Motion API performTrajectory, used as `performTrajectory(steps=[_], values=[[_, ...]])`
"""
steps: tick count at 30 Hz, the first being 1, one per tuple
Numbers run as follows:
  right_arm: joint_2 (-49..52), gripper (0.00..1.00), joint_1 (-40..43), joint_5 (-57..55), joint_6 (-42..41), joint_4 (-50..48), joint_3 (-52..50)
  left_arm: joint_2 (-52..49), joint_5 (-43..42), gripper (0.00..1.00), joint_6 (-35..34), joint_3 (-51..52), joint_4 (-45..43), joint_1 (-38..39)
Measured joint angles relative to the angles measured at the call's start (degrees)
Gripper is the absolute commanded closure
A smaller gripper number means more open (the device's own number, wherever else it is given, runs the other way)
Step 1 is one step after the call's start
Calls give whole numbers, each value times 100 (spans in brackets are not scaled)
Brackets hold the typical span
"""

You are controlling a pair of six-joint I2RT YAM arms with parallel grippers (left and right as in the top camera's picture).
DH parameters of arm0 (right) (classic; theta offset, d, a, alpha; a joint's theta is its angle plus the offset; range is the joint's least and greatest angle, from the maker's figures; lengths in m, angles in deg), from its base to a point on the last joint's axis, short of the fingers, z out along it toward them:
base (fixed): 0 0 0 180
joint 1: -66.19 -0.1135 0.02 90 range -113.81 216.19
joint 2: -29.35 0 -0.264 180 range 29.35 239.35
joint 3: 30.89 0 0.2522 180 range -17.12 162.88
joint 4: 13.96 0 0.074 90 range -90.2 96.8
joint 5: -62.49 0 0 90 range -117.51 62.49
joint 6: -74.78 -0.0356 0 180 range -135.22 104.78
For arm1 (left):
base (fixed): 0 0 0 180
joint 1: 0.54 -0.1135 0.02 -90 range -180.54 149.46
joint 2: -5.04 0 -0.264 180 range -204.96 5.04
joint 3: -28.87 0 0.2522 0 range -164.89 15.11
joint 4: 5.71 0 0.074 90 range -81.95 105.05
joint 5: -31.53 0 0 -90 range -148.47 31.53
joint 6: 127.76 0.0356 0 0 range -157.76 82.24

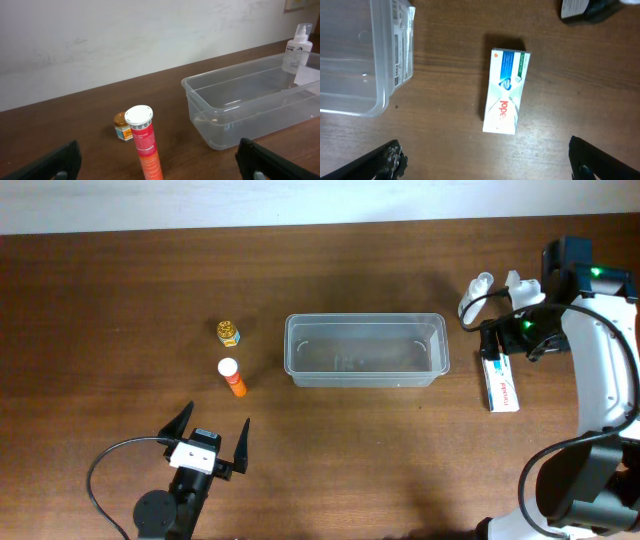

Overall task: Pack container
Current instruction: 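Move the right gripper up and over the white Panadol box, then lower the right gripper and grasp the Panadol box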

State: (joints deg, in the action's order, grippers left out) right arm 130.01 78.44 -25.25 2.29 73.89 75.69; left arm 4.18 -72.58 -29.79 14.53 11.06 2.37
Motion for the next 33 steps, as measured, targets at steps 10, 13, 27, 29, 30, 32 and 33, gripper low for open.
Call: performTrajectory(steps=[10,13,27,29,30,32,33], values=[[358,2,328,39,46,-85,0,0,0,1,0,0,-2,0],[448,2,511,203,46,-83,0,0,0,1,0,0,0,0],[1102,2,619,673,140,-90,-2,0,0,1,0,0,-2,0],[1233,2,619,671,138,-98,-2,0,0,1,0,0,-2,0],[1294,2,619,673,138,-107,-2,0,0,1,0,0,-2,0],[1412,2,619,673,136,-138,-2,0,0,1,0,0,-2,0],[1453,2,619,673,140,-151,-2,0,0,1,0,0,-2,0]])
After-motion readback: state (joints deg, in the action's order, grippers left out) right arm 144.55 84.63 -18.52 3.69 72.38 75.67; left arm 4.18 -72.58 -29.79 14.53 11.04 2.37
